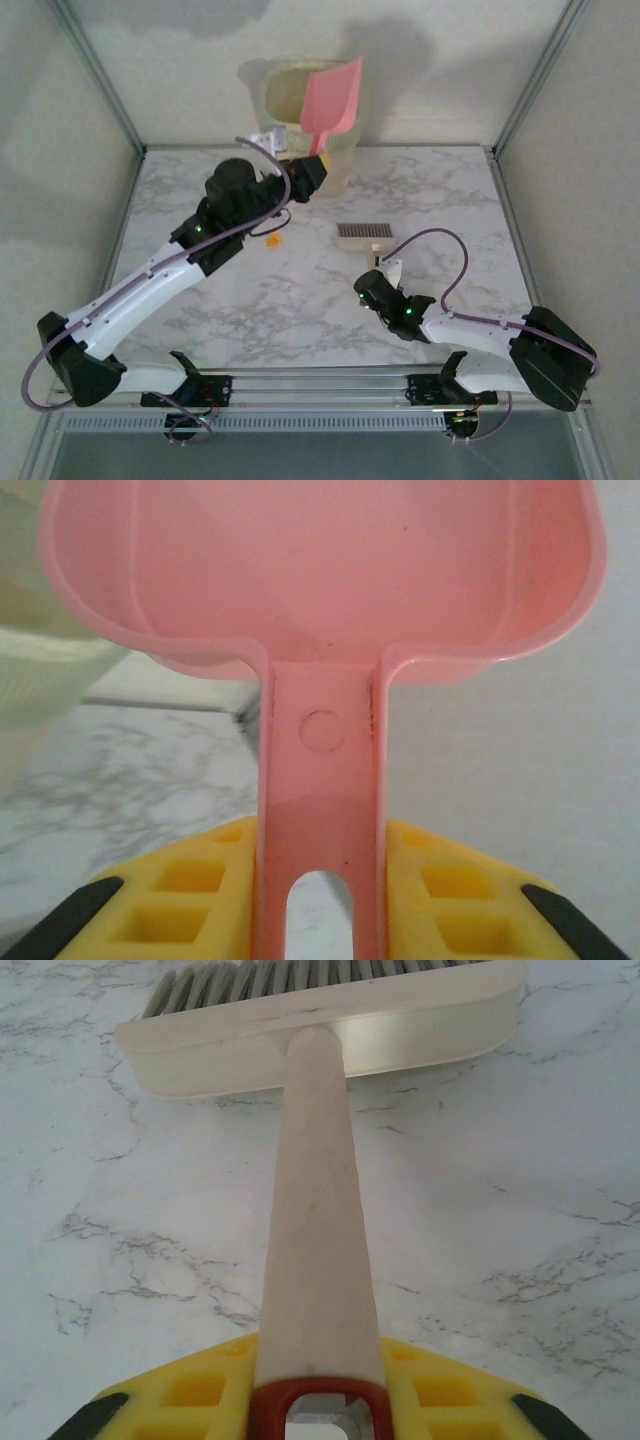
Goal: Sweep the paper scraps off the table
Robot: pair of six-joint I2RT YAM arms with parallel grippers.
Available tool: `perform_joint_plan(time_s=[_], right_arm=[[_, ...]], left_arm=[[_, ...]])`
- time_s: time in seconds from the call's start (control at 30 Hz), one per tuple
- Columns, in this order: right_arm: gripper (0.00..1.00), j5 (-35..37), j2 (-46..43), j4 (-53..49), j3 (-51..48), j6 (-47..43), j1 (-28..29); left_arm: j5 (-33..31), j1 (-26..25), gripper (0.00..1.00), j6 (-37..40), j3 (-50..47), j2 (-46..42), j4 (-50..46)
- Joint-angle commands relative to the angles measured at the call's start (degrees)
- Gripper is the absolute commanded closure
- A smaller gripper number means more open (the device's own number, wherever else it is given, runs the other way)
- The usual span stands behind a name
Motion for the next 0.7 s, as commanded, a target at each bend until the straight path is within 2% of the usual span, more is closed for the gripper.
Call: perform_joint_plan(time_s=[0.0, 0.13, 0.2, 0.37, 0.5, 0.67], right_arm=[[1.00, 2.2, -2.0, 1.0, -0.1, 1.3, -0.4], [1.00, 2.6, -3.3, 1.4, -1.0, 1.8, -0.3], [1.00, 2.6, -4.0, 1.6, -1.5, 1.9, -0.4], [1.00, 3.2, -5.7, 2.1, -3.3, 2.6, -0.3], [1.00, 4.1, -7.4, 2.4, -4.5, 3.0, -0.3], [1.00, 4.6, -8.4, 1.8, -3.9, 1.8, -0.3]], left_arm=[[-14.5, -4.3, 1.00, 5.7, -4.3, -2.6, -5.9], [-22.4, -9.7, 1.00, 5.4, -6.3, -4.6, -16.6], [-23.5, -12.3, 1.00, 5.2, -7.0, -5.2, -23.3], [-24.3, -18.6, 1.00, 2.5, -13.0, -10.8, -34.1], [-21.0, -19.8, 1.00, -2.0, -18.1, -15.4, -40.1], [-19.2, -24.0, 1.00, -7.4, -23.1, -15.8, -46.3]])
